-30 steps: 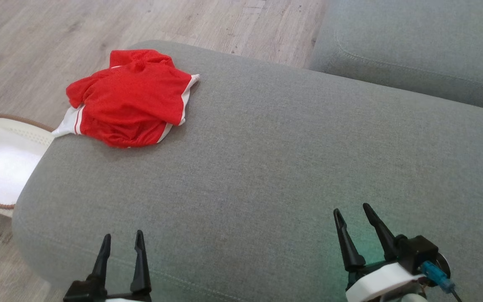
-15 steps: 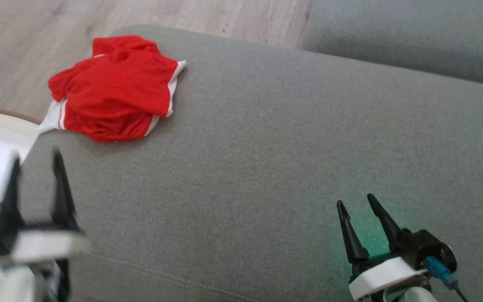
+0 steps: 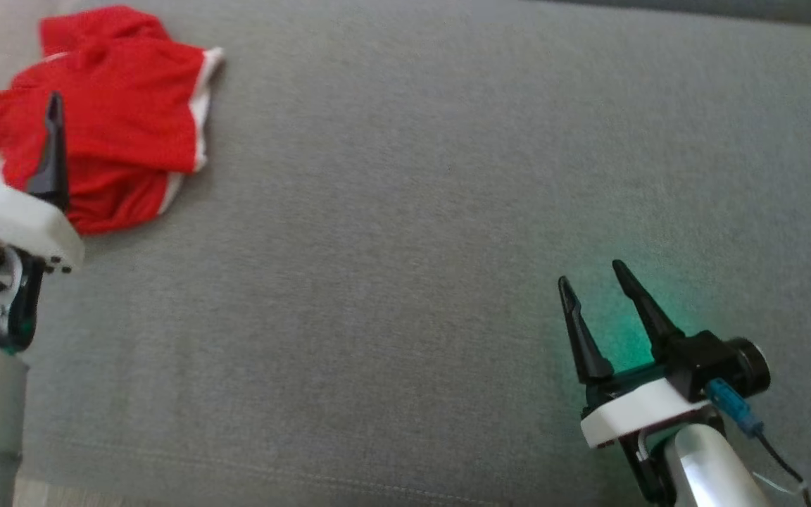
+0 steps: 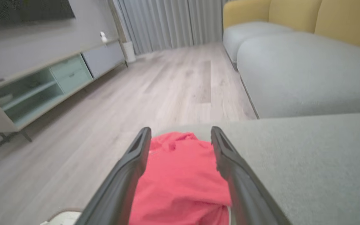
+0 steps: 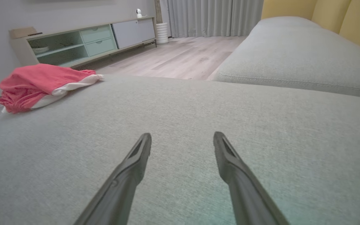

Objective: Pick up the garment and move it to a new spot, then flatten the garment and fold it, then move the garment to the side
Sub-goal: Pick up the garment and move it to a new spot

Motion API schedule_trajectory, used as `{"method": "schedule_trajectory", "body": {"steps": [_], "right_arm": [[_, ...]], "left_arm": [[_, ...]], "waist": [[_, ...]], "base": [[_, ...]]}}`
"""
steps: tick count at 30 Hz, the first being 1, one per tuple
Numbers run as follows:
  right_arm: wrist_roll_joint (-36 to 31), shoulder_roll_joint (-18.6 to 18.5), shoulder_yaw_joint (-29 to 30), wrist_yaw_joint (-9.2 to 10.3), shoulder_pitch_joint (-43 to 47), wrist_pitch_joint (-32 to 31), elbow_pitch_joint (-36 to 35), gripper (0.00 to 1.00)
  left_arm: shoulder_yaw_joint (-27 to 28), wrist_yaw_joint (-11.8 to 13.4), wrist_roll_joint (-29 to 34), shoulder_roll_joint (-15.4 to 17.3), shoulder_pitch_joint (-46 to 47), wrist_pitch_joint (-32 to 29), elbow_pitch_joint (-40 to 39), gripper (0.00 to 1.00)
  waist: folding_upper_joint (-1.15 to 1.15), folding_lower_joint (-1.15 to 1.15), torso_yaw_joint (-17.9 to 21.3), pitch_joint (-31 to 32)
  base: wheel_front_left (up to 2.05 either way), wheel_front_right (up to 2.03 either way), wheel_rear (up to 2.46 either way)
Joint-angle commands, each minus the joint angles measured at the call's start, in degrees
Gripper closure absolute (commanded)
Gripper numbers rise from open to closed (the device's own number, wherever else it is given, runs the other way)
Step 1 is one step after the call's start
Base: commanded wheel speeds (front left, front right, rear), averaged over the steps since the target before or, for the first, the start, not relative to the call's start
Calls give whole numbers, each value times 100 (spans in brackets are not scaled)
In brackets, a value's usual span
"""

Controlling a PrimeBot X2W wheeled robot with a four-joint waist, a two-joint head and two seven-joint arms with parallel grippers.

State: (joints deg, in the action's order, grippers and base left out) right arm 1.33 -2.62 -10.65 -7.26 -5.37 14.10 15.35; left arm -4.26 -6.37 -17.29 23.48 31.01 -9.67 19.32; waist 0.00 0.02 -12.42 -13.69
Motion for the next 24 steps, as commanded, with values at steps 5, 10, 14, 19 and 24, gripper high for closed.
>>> {"method": "schedule_trajectory", "body": {"steps": [5, 10, 14, 19, 24], "right_arm": [[-174, -26, -70, -23, -212, -57, -333, 0], [-240, -26, -62, -23, -287, -89, -472, 0], [-277, -26, -23, -23, -289, -103, -540, 0], [-292, -26, -11, -23, -305, -109, -577, 0], [-279, -26, -16, -23, -323, -109, -590, 0]], "left_arm": [[87, -42, -107, 373, 782, -333, 792, 0], [97, 169, -37, 478, 1101, -579, 1631, 0], [157, 368, -31, 514, 1262, -574, 2063, 0], [199, 410, -120, 497, 1408, -562, 2537, 2], [195, 359, -190, 461, 1534, -488, 2774, 100]], "waist": [[0, -2, 360, -567], [0, -2, 458, -832], [0, -2, 463, -961], [0, -2, 439, -1051], [0, -2, 412, -1078]], "base": [[0, 0, 0], [0, 0, 0], [0, 0, 0], [0, 0, 0], [0, 0, 0]]}}
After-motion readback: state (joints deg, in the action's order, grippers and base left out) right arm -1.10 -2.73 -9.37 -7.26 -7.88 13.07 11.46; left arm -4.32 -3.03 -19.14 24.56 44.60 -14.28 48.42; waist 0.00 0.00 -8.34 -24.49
